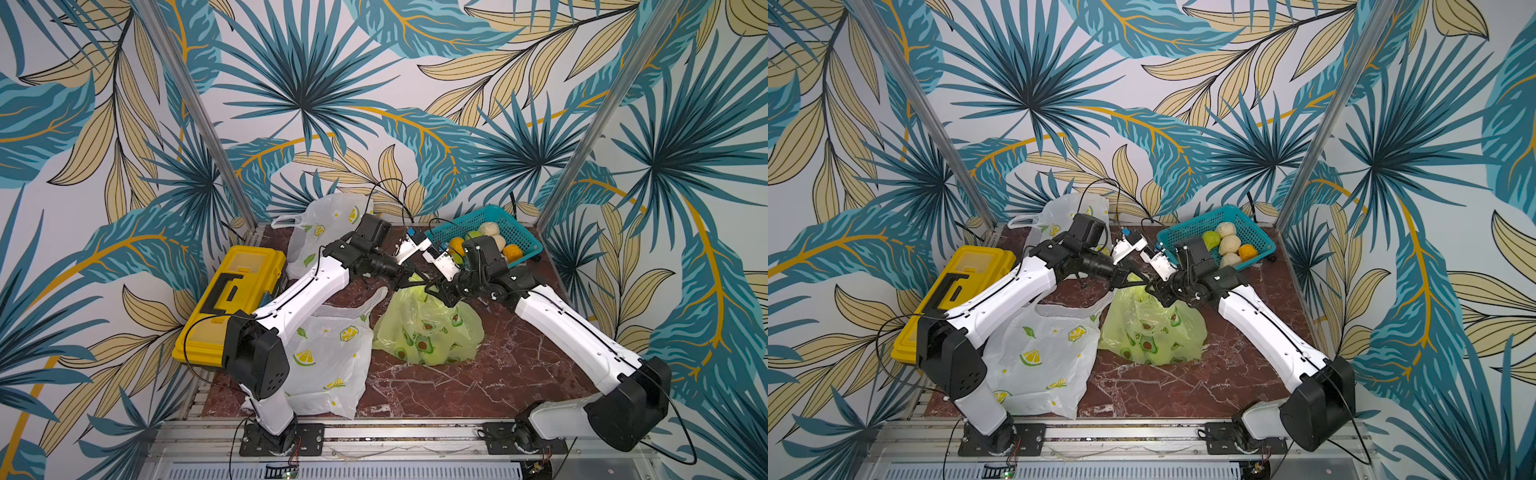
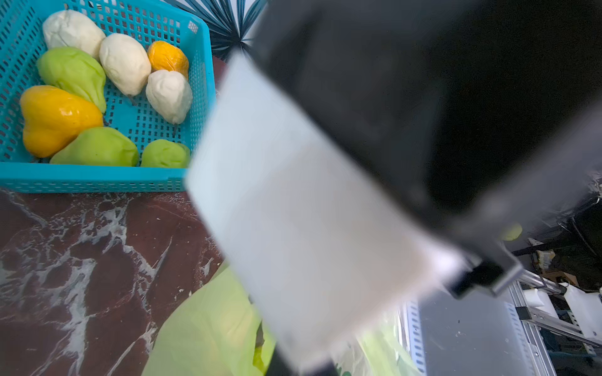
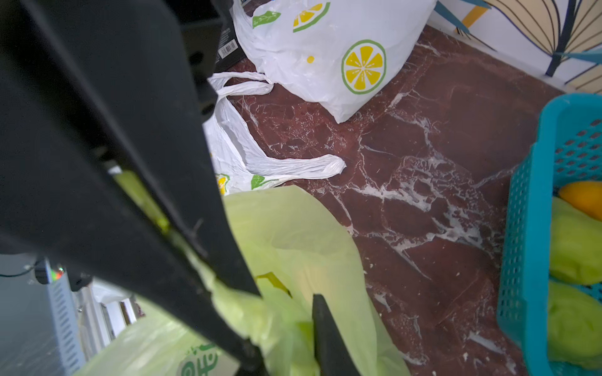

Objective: Place the pears into plastic bags & tie knots
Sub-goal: Tie the plastic bag at the center of the board.

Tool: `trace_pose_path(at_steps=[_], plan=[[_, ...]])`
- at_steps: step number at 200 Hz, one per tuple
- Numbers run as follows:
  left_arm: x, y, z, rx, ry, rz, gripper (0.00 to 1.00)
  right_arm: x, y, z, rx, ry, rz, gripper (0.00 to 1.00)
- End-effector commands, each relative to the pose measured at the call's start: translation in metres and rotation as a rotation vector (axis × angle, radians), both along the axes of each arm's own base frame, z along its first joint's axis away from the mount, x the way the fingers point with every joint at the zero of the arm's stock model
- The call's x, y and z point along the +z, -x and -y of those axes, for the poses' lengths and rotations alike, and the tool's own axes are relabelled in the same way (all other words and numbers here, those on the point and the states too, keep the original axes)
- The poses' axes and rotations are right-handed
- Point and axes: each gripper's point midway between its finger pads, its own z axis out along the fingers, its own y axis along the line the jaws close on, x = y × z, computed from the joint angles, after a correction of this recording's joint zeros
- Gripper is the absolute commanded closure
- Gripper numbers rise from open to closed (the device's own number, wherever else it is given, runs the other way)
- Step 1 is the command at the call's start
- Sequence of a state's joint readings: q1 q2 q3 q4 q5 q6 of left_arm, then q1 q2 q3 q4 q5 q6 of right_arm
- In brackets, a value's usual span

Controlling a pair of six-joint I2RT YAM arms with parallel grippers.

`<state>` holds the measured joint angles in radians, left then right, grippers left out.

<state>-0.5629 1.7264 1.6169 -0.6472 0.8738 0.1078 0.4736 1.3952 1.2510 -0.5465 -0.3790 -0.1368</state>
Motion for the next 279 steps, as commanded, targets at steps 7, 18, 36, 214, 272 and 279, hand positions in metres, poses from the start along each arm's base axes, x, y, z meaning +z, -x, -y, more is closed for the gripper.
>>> trace_pose_path(at_steps=[7, 18, 36, 214, 272, 279], plan=[[0.023, 0.012, -0.007, -0.038, 0.099, -0.088, 0.87, -0.007, -0.02, -0.001, -0.088, -0.086, 0.047, 1.0], [0.023, 0.012, -0.014, -0.036, 0.12, -0.122, 0.82, -0.004, -0.022, -0.002, -0.101, -0.126, 0.085, 1.0], [0.01, 0.014, -0.023, -0.03, 0.118, -0.172, 0.68, 0.006, -0.025, -0.002, -0.133, -0.199, 0.154, 1.0], [0.03, 0.032, -0.066, 0.065, 0.19, -0.102, 0.54, 0.066, -0.003, -0.01, -0.117, -0.755, 0.619, 1.0], [0.014, -0.03, -0.038, 0.178, 0.191, -0.035, 0.54, 0.072, -0.006, -0.018, -0.094, -0.787, 0.589, 1.0], [0.012, -0.026, -0.029, 0.148, 0.199, -0.039, 0.54, 0.075, -0.007, -0.019, -0.091, -0.799, 0.583, 1.0]])
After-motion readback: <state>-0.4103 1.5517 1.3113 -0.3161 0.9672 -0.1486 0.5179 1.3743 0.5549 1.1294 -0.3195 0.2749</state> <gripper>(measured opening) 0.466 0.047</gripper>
